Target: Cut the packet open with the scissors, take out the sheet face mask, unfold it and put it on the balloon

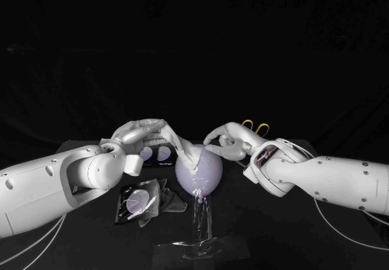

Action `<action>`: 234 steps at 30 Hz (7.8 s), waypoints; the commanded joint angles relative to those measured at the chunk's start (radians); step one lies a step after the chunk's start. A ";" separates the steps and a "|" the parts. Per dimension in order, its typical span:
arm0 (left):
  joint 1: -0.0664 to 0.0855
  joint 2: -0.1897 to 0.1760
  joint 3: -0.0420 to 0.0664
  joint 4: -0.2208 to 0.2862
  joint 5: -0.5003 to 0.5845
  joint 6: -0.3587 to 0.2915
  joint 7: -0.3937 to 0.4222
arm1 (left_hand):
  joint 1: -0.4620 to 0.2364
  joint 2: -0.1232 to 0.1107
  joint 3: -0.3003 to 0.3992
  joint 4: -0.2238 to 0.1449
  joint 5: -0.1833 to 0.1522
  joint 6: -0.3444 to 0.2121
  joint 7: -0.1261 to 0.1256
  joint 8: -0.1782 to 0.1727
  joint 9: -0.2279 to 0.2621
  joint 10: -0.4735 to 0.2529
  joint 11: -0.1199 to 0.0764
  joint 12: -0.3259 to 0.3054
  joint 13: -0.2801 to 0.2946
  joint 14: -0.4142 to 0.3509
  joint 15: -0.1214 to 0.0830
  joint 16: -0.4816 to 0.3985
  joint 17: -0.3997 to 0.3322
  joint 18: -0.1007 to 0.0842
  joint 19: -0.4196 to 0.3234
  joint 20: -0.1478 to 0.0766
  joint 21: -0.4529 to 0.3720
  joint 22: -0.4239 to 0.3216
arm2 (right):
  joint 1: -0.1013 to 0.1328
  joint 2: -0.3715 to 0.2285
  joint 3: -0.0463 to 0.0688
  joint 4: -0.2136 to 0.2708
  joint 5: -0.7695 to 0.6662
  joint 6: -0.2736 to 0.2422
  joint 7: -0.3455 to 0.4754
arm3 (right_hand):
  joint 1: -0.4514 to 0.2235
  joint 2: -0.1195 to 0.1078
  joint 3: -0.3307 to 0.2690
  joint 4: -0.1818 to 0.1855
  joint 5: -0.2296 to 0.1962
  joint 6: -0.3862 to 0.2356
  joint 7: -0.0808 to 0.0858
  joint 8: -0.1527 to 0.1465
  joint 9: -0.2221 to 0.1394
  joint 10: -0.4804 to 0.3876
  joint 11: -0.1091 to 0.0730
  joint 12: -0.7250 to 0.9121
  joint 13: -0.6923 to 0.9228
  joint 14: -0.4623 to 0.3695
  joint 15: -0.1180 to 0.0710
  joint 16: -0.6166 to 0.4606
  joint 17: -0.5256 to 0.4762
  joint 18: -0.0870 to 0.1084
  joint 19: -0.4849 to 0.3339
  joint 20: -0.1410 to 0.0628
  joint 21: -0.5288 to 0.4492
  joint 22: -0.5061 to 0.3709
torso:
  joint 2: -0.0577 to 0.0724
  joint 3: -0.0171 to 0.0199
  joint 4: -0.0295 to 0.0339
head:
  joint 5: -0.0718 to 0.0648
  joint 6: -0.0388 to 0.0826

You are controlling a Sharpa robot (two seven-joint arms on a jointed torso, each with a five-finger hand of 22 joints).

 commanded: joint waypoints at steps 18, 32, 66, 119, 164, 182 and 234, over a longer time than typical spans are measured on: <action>0.001 0.010 0.001 -0.017 -0.014 0.004 0.000 | 0.009 -0.004 0.006 0.000 0.003 0.002 0.001 0.003 0.054 -0.002 -0.002 0.006 0.002 0.000 -0.004 -0.007 0.001 0.016 -0.007 -0.001 -0.004 0.002 | 0.021 0.160 0.002 -0.181 -0.015 0.123 -0.076 | 0.004 -0.034 0.012 -0.028 0.000 -0.005 0.014 -0.020 -0.013 0.003 0.010 0.011 0.057 0.093 0.003 0.001 0.230 -0.006 0.037 -0.002 -0.007 0.222 | 0.000 -0.0006 0.0008 | 0.002 -0.006; 0.001 0.010 0.001 -0.017 -0.016 0.007 -0.001 | 0.009 -0.004 0.007 0.000 0.003 0.003 0.001 0.004 0.055 -0.002 -0.002 0.006 0.002 0.000 -0.004 -0.007 0.002 0.016 -0.006 -0.001 -0.004 0.002 | 0.021 0.191 0.002 -0.207 -0.040 0.195 -0.096 | -0.038 -0.068 -0.009 -0.021 -0.001 -0.023 0.024 -0.053 -0.035 -0.008 0.020 0.003 0.052 0.090 0.012 -0.006 0.220 -0.002 0.026 0.006 -0.026 0.216 | 0.000 0.0002 -0.0005 | 0.002 -0.011; 0.001 0.007 0.001 -0.024 -0.018 0.006 -0.001 | 0.008 -0.005 0.008 0.000 0.003 0.003 0.001 0.004 0.056 -0.002 -0.002 0.007 0.002 0.000 -0.005 -0.007 0.002 0.015 -0.006 -0.001 -0.004 0.002 | 0.021 0.170 0.002 -0.194 -0.034 0.181 -0.085 | -0.011 -0.001 0.004 -0.012 -0.001 0.100 -0.026 0.006 -0.020 0.007 -0.019 0.030 0.067 0.095 -0.017 0.006 0.237 -0.007 0.038 -0.011 0.001 0.223 | 0.000 0.0000 -0.0004 | 0.000 -0.013; 0.001 0.002 0.001 -0.040 -0.026 0.000 0.003 | 0.007 -0.006 0.010 -0.001 0.003 0.003 0.001 0.004 0.057 -0.001 -0.002 0.008 0.002 0.001 -0.005 -0.008 0.003 0.015 -0.007 -0.001 -0.004 0.002 | 0.022 0.065 0.002 -0.095 -0.028 0.103 -0.057 | -0.010 -0.015 0.007 -0.027 -0.001 0.082 -0.047 0.091 0.037 -0.003 -0.039 -0.020 0.033 0.092 -0.037 -0.001 0.228 -0.007 0.037 -0.036 0.001 0.223 | 0.000 -0.0002 -0.0004 | 0.002 -0.013; 0.001 0.010 0.001 -0.045 -0.035 0.002 -0.001 | 0.006 -0.008 0.013 -0.002 0.003 0.004 0.000 0.004 0.059 -0.001 -0.003 0.009 0.002 0.002 -0.005 -0.008 0.004 0.015 -0.008 0.000 -0.005 0.002 | 0.022 0.152 0.001 -0.176 -0.121 0.142 -0.030 | 0.027 -0.010 0.008 -0.034 -0.001 0.007 -0.002 0.028 -0.015 0.017 -0.002 0.044 0.073 0.097 -0.007 0.011 0.245 -0.014 0.053 -0.009 0.032 0.233 | 0.003 -0.0011 0.0006 | 0.005 -0.024; 0.001 0.012 0.001 -0.052 -0.039 0.000 -0.001 | 0.006 -0.008 0.013 -0.002 0.003 0.004 0.000 0.004 0.059 -0.001 -0.003 0.009 0.002 0.002 -0.005 -0.008 0.004 0.015 -0.008 0.000 -0.005 0.002 | 0.024 0.150 0.001 -0.185 -0.151 0.274 -0.074 | -0.017 -0.041 -0.020 -0.019 -0.002 -0.019 0.007 -0.010 -0.039 -0.005 0.006 0.022 0.062 0.092 0.001 0.001 0.231 -0.008 0.038 -0.004 0.003 0.224 | 0.000 0.0001 -0.0005 | 0.005 -0.029; 0.001 0.009 0.001 -0.059 -0.041 0.001 -0.003 | 0.004 -0.009 0.015 -0.002 0.003 0.005 0.000 0.004 0.060 0.000 -0.003 0.009 0.002 0.003 -0.006 -0.009 0.005 0.015 -0.010 0.000 -0.006 0.002 | 0.024 0.040 0.001 -0.045 -0.073 0.106 -0.034 | 0.024 -0.013 0.015 -0.071 -0.001 0.092 -0.046 0.134 0.052 0.039 -0.039 0.080 0.098 0.101 -0.037 0.020 0.257 -0.019 0.064 -0.035 0.054 0.239 | -0.001 -0.0002 -0.0005 | 0.005 -0.028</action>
